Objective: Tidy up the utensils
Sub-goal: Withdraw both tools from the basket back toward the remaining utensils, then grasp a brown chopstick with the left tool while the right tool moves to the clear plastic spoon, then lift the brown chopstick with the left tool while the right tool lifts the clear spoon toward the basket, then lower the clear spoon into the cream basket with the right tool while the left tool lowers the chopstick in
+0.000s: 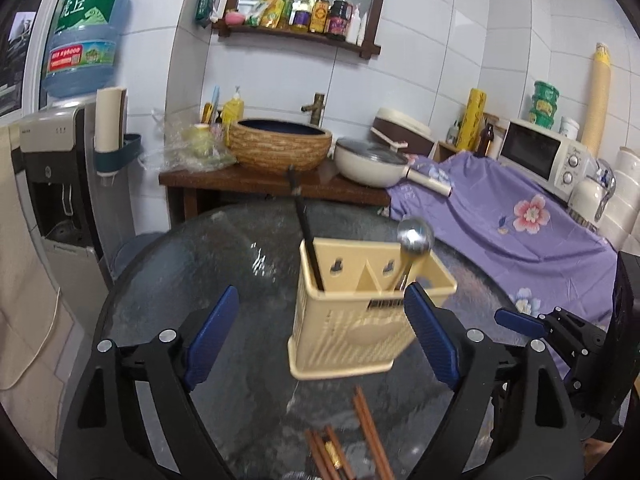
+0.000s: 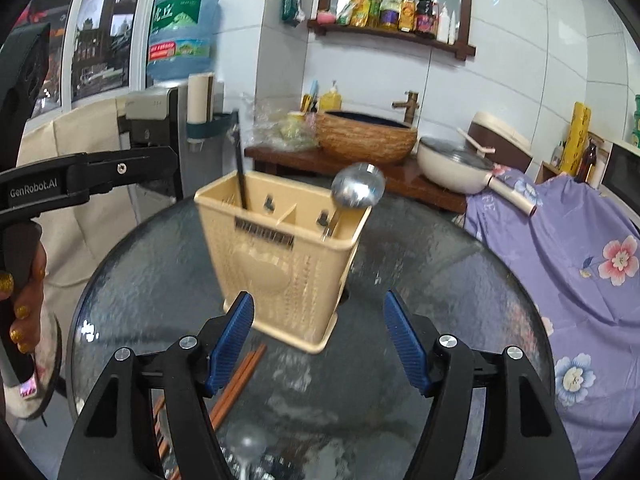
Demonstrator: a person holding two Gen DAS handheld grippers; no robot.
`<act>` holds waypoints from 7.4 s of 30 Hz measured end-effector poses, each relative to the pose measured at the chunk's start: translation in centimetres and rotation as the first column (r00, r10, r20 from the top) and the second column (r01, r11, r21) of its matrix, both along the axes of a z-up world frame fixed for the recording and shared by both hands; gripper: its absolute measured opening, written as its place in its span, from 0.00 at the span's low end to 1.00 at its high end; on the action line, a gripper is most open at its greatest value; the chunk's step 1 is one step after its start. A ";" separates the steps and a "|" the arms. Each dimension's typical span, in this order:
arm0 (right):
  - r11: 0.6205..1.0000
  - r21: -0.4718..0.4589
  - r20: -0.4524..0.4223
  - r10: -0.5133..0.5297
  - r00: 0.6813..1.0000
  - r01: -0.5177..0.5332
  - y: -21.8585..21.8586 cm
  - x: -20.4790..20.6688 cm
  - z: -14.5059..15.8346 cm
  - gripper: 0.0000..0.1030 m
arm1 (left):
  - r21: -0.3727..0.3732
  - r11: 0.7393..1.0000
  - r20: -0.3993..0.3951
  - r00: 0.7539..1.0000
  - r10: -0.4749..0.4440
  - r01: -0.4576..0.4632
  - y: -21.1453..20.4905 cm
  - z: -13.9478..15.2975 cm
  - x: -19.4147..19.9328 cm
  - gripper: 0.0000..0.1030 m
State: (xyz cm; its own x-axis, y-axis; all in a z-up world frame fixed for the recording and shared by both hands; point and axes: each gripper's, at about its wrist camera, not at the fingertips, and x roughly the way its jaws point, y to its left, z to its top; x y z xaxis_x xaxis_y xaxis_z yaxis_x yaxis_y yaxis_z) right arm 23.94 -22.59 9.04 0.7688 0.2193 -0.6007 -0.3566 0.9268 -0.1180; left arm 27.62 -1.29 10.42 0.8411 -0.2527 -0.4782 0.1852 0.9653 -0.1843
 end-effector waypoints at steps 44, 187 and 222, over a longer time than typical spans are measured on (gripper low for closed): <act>0.999 -0.049 -0.332 0.004 0.943 -0.021 1.8 -2.4 -10.9 0.57 | 0.075 0.985 -0.441 0.892 -0.105 0.153 -1.8 -14.8 -3.0 0.52; 0.964 0.256 0.126 0.046 0.991 -0.078 0.7 -0.6 6.2 0.34 | -0.002 0.988 0.072 0.986 -0.152 0.152 -2.5 6.3 -3.5 0.07; 0.955 0.296 0.309 -0.116 0.944 0.020 0.7 10.4 10.3 0.34 | -0.047 0.999 0.205 0.979 0.000 0.010 -0.9 15.6 6.4 0.07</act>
State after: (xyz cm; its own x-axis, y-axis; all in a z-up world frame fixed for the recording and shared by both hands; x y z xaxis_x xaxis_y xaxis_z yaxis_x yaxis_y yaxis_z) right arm 34.31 -21.92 19.36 0.9281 0.2849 -0.2400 -0.2793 0.9585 0.0576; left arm 33.97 -2.22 26.07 0.9187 -0.2753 -0.2831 0.2285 0.9553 -0.1876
